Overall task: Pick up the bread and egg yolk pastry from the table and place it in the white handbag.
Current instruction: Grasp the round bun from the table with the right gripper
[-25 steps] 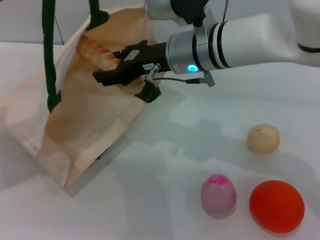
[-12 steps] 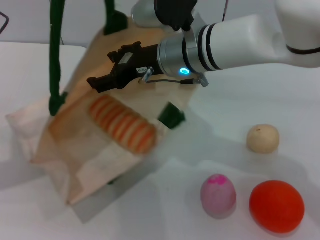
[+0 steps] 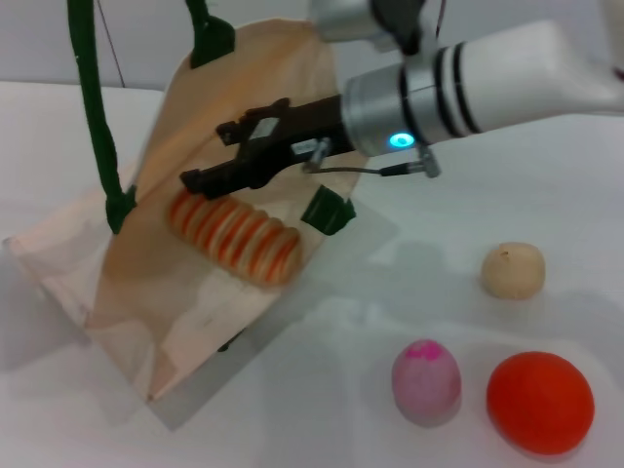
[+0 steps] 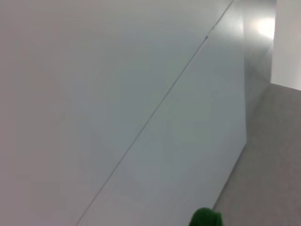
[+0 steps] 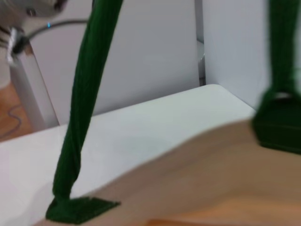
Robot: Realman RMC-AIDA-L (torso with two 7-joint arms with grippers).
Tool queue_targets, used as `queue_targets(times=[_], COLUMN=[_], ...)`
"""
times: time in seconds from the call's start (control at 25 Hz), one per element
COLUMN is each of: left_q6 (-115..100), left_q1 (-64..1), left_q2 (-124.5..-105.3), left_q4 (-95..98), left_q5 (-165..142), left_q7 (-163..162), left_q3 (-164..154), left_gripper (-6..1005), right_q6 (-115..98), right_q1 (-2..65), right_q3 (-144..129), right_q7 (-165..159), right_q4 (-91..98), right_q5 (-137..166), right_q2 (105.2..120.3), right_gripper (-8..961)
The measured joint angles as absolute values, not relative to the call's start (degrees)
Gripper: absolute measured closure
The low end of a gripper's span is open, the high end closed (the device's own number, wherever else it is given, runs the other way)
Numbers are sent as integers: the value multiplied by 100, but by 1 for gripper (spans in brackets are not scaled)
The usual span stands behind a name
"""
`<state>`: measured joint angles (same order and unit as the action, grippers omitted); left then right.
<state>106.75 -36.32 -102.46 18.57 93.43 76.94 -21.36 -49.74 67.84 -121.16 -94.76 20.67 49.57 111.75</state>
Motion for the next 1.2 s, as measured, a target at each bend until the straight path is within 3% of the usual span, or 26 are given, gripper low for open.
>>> queue_targets(times=[0.04, 0.2, 0.24, 0.4, 1.2], left_q6=[10675, 10592, 10574, 10489, 10046], left_q1=[-3632, -3606, -3602, -3592, -3406], left_q2=[-10246, -10246, -10246, -10247, -10223], left_q4=[1857, 1855, 1857, 1866, 1890], left_q5=[9343, 9343, 9342, 9324, 9263], left_q7=[7694, 7706, 7707, 7708, 7726], left_q3=[-2136, -2131, -2130, -2128, -2199], left_gripper=[852, 851, 851, 851, 849], right_q6=[-4974, -5599, -5599, -6148, -6532], right_q1=[6784, 6412, 6412, 6038, 5131], right_q3=[-12116, -11704, -11704, -11440, -9414], right_q7=[-9476, -9411, -9411, -9239, -9671], right_q4=[2067, 2089, 2089, 2084, 2022], right_q5=[4957, 4961, 4961, 4979, 7699], right_q2=[11175, 10800, 10800, 10517, 10206], right_gripper=[61, 61, 61, 61, 63])
